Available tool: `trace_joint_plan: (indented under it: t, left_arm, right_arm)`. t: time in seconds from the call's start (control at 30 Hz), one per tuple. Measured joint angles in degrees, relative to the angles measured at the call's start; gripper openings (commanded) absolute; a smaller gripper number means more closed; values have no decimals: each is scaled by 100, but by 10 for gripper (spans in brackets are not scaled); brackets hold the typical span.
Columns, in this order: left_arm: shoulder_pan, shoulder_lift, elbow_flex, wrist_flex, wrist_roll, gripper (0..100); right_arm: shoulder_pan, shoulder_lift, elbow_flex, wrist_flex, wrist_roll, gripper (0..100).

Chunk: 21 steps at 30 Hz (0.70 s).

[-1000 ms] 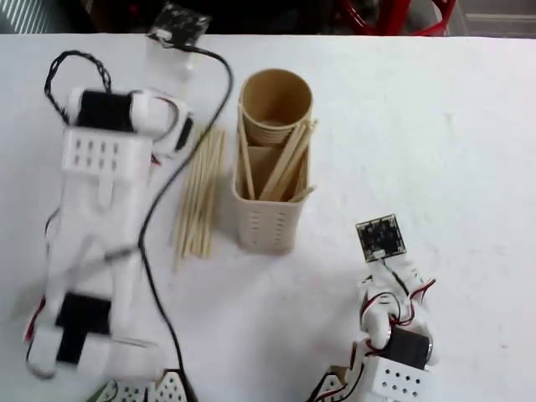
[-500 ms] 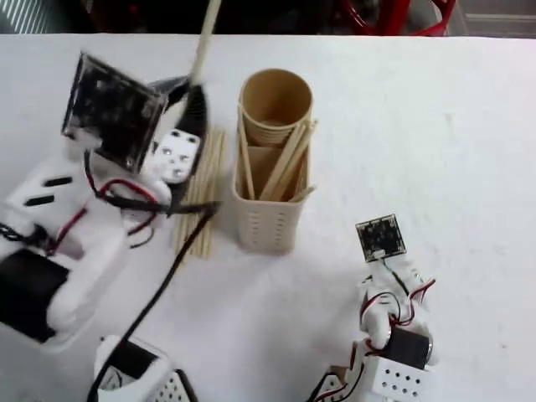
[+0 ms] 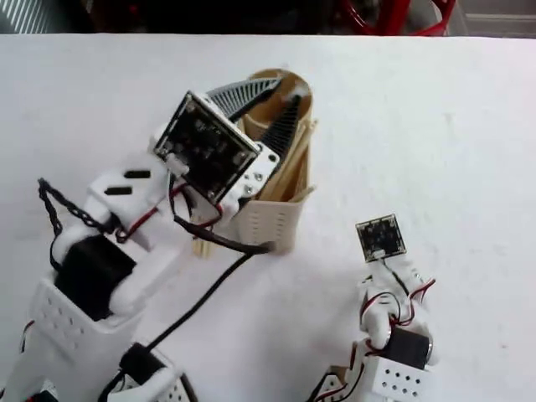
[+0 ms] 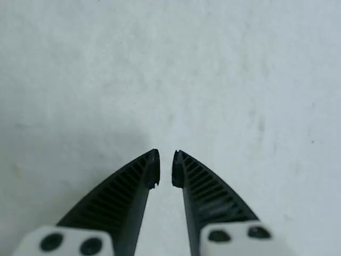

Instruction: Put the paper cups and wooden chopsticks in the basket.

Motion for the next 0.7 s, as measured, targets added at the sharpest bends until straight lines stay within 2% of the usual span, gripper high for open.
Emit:
trace_joint_plan:
  t: [0.1,0.17,0.47,0.57,0.7]
  left_arm:
    - [-457,0,290,44,0,59]
    - [-1073,0,554,123,0,66]
    - [-5055,396,2119,35,-62,117]
    - [-5969,1029,2180,-105,-738,138]
    - [-6171,2163,2031,79,-2347,142]
  right_arm:
    - [0,0,0,0,0,57]
    - [0,0,0,0,0,57]
    - [0,0,0,0,0,57]
    - [0,0,0,0,0,57]
    - [0,0,0,0,0,57]
